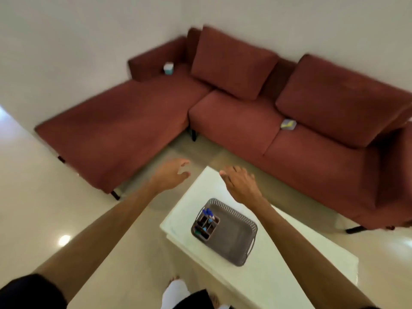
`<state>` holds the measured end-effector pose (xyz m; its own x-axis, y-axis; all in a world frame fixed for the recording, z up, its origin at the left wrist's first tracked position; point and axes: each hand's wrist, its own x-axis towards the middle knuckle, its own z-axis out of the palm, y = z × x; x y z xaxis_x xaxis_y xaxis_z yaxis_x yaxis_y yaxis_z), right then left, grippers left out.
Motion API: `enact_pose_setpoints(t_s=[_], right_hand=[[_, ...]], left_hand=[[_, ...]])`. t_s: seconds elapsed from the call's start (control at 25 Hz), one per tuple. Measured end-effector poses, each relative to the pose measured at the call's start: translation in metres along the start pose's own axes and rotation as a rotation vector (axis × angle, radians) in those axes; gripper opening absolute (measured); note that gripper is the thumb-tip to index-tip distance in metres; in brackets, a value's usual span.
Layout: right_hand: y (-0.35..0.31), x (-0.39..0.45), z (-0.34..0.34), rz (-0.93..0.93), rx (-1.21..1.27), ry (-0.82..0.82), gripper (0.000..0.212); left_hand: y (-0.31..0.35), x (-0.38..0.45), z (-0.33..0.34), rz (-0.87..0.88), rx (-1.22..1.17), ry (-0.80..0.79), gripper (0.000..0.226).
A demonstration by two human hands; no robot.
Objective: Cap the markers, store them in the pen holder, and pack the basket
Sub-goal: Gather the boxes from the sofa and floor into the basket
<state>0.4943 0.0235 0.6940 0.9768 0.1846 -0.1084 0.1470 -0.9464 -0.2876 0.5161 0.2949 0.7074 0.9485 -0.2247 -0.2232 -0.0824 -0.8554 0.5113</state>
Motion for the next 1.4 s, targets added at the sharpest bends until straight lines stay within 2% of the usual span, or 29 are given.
enact_pose_setpoints(t_s=[0.12, 0.28, 0.48, 0.64, 0.72, 0.88, 1.0, 1.12, 1.4], right_hand=[[-0.012, -0.004, -0.034, -0.048, 0.033, 0.037, 0.046], [-0.033, 0.003, -0.054, -0.095, 0.069, 0.065, 0.046], [-0.070, 0.023, -0.051, -0.112, 0.063, 0.068, 0.043], [-0.111, 0.047, -0.029, -0.088, 0.104, 0.038, 0.032], [-0.139, 0.065, -0.016, -0.071, 0.145, 0.053, 0.030], [-0.192, 0.076, 0.017, -0.008, 0.211, 0.090, 0.041], [-0.235, 0.074, 0.047, 0.077, 0.256, 0.053, 0.042], [-0.266, 0.077, 0.065, 0.088, 0.274, 0.043, 0.039], [-0.293, 0.114, 0.078, 0.063, 0.271, -0.049, 0.038]], left_hand=[[0.025, -0.015, -0.037, 0.036, 0.020, 0.116, 0.056], [0.025, -0.030, -0.068, 0.018, 0.060, 0.189, 0.065], [-0.013, -0.038, -0.100, 0.023, 0.079, 0.245, 0.066], [-0.072, -0.030, -0.133, 0.061, 0.061, 0.255, 0.060], [-0.109, -0.021, -0.155, 0.095, 0.054, 0.235, 0.057], [-0.168, -0.020, -0.180, 0.139, -0.037, 0.198, 0.054], [-0.216, -0.029, -0.189, 0.147, -0.096, 0.141, 0.052], [-0.254, -0.032, -0.196, 0.136, -0.139, 0.101, 0.046], [-0.320, -0.004, -0.204, 0.099, -0.148, 0.024, 0.048]])
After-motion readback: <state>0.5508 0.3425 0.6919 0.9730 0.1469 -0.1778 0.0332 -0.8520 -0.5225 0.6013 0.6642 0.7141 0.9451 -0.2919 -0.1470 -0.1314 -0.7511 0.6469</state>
